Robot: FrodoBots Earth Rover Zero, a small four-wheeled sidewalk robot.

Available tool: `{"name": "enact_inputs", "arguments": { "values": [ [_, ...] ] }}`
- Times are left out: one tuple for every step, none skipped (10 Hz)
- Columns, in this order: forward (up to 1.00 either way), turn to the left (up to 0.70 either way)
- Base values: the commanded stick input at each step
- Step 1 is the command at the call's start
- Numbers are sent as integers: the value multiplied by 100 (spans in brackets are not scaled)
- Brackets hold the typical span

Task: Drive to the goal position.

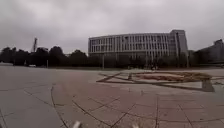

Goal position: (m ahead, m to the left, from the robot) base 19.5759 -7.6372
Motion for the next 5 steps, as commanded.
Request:
{"name": "enact_inputs", "arguments": {
  "values": [
    [0,0],
    [0,0],
    [12,0],
    [65,0],
    [70,0]
  ]
}}
